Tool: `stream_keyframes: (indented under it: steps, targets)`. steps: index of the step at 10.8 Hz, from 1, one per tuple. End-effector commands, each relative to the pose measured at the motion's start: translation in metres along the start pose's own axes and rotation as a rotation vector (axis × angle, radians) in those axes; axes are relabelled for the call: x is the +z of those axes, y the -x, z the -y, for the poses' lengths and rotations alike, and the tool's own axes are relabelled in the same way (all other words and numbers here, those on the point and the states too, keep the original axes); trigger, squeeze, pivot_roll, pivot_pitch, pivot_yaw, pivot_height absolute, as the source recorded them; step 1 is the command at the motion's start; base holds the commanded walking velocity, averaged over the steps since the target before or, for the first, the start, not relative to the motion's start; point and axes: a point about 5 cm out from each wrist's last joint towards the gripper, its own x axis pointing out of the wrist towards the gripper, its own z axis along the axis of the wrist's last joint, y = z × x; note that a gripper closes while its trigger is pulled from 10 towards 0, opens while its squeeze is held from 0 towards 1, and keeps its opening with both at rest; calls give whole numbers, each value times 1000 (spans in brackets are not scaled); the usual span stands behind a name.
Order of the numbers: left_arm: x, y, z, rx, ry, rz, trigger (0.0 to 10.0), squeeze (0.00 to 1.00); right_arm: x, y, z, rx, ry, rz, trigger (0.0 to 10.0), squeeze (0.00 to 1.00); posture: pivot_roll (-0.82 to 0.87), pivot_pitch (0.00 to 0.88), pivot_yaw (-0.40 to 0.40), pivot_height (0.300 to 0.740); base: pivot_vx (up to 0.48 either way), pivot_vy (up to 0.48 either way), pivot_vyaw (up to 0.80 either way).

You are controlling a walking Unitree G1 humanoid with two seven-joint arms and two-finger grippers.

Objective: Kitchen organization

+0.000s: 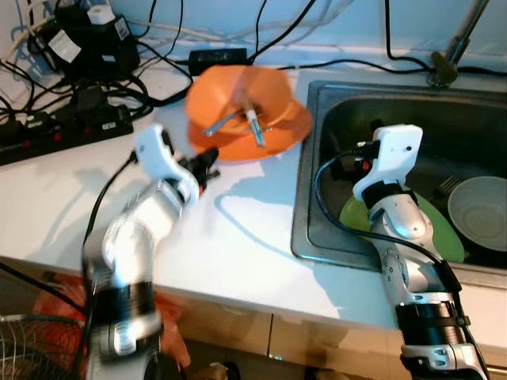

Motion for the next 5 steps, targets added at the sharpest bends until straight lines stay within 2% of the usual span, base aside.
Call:
stream_keyframes:
  steps: [1,3,5]
  targets:
    - [-24,7,-21,117,20,-132,10000,0,-5,0,1,5,2,-23,10000,0,101,145,90,740,0,0,0]
    - [-33,24,-23,111,-1,-184,10000,0,-6,-2,-1,16,0,-24,10000,0,113,151,84,740,0,0,0]
    - [-33,34,-28,134,-10,-197,10000,0,-6,-3,-1,21,-1,-24,10000,0,118,154,82,740,0,0,0]
